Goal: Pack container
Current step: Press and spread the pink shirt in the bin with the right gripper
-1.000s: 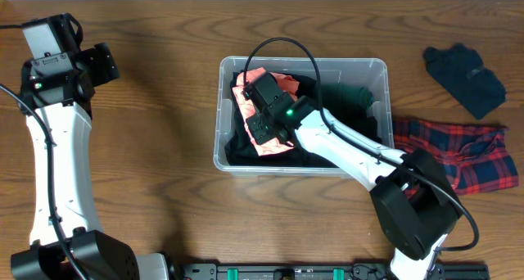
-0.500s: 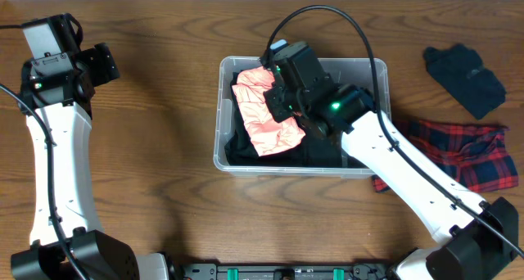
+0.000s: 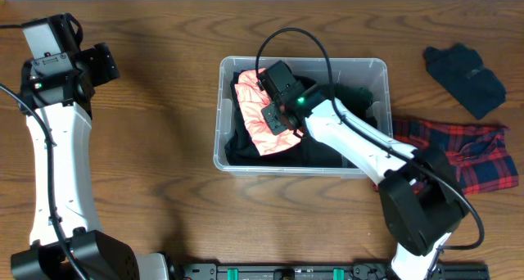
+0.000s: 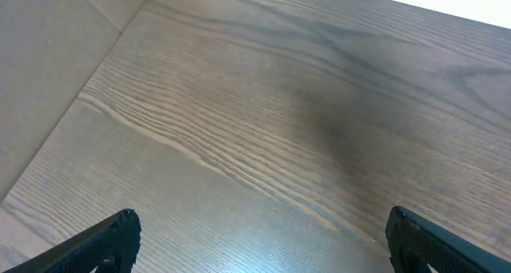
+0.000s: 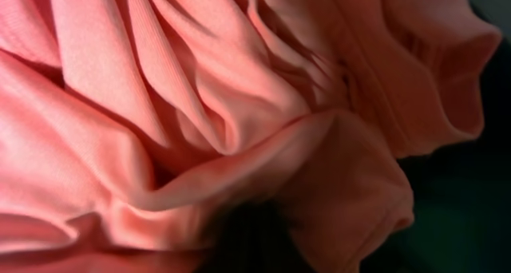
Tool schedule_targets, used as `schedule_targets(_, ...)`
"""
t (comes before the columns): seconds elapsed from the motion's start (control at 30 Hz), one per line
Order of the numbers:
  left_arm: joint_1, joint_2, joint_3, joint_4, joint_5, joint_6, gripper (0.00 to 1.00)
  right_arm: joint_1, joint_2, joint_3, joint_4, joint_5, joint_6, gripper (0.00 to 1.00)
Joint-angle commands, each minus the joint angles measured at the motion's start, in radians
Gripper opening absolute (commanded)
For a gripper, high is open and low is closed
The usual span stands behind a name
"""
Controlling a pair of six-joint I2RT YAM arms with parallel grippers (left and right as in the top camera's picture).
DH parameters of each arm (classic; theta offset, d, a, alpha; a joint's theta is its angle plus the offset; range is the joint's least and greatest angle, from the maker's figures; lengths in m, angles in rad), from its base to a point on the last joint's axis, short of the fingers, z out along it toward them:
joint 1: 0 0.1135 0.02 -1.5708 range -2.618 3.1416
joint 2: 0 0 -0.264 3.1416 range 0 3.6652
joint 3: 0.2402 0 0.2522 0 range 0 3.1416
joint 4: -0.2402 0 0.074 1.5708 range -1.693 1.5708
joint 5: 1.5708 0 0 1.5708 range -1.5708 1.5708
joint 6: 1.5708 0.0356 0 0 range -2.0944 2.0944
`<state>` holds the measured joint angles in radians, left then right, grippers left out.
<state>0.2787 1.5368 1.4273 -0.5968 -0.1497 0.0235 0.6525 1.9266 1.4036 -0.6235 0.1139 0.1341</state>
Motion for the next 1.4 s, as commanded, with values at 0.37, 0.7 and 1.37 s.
schedule_targets(0.37,0.002,0.0,0.003,-0.002,-0.008,0.002,0.98,-0.001,-0.227,0.014,-0.119,0.009,-0.019,0.14)
schedule_targets(0.7,0.002,0.0,0.003,-0.002,-0.009,0.002,0.98,0.005,-0.179,-0.032,-0.2,-0.159,-0.019,0.15)
schedule_targets(1.37,0.002,0.0,0.003,-0.002,-0.009,0.002,0.98,-0.091,-0.261,0.039,-0.19,-0.161,-0.02,0.26)
